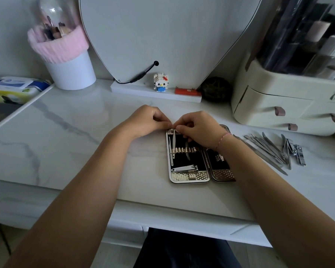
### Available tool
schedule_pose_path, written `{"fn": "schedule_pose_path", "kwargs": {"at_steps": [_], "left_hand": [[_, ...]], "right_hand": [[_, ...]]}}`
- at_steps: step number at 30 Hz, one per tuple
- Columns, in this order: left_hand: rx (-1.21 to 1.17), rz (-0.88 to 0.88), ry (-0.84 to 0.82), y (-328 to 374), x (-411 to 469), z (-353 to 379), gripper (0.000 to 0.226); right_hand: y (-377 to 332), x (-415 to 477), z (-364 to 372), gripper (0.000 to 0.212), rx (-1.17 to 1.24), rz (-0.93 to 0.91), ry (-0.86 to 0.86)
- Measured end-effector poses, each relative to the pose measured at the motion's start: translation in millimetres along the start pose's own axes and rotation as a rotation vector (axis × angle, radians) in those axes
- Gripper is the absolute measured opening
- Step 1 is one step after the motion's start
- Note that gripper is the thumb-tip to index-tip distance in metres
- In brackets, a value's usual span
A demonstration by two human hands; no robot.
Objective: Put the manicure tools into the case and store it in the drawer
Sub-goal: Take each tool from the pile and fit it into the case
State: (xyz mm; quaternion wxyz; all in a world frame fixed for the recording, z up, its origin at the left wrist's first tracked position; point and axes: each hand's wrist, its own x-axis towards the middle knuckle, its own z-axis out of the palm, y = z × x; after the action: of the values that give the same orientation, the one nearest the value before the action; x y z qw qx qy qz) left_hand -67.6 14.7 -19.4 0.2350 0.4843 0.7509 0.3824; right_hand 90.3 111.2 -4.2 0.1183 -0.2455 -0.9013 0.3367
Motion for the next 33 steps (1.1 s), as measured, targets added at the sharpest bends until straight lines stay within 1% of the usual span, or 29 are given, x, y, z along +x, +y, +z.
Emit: {"fn": "schedule_pose_path", "kwargs": {"at_steps": [3, 5, 12, 19, 21, 23, 25, 27, 30, 33], "left_hand": [[0.0, 0.014, -0.04, -2.1, 0.6, -1.4, 0.005], [-0.006, 0.02, -0.044, -3.0, 1.1, -1.4, 0.006], [-0.013, 0.027, -0.033, -3.9, 1.9, 0.3, 0.005], [-0.008, 0.034, -0.036, -4.3, 3.0, 0.6, 0.004], [-0.008, 0.036, -0.037, -4.7, 3.9, 0.5, 0.004], [-0.024, 0.041, -0.033, -5.2, 4.7, 0.5, 0.005], [-0.031, 0.052, -0.035, -7.0, 6.1, 1.7, 0.008], [-0.018, 0.062, -0.034, -9.4, 7.7, 3.2, 0.011], [-0.005, 0.072, -0.017, -12.6, 9.7, 3.6, 0.018], [-0.014, 0.081, -0.009, -13.2, 8.5, 3.2, 0.02]], "right_hand": [[-1.6, -2.5, -1.1, 0.018, -0.115, -0.078, -0.043], [-1.0, -3.4, -2.3, 0.019, -0.141, -0.115, -0.076], [1.0, -3.6, -3.3, 0.022, -0.157, -0.129, -0.115], [-1.7, -12.0, -6.5, 0.03, -0.229, -0.173, -0.16], [-1.9, -17.9, -7.9, 0.03, -0.201, -0.17, -0.103], [1.4, -27.6, -20.0, 0.024, -0.148, -0.141, 0.06], [14.2, -42.7, -42.7, 0.016, -0.153, -0.055, 0.238], [33.1, -62.5, -66.0, 0.009, -0.214, 0.088, 0.33], [55.4, -87.3, -81.4, 0.003, -0.339, 0.25, 0.353], [65.4, -98.1, -80.6, 0.007, -0.382, 0.305, 0.325]]}}
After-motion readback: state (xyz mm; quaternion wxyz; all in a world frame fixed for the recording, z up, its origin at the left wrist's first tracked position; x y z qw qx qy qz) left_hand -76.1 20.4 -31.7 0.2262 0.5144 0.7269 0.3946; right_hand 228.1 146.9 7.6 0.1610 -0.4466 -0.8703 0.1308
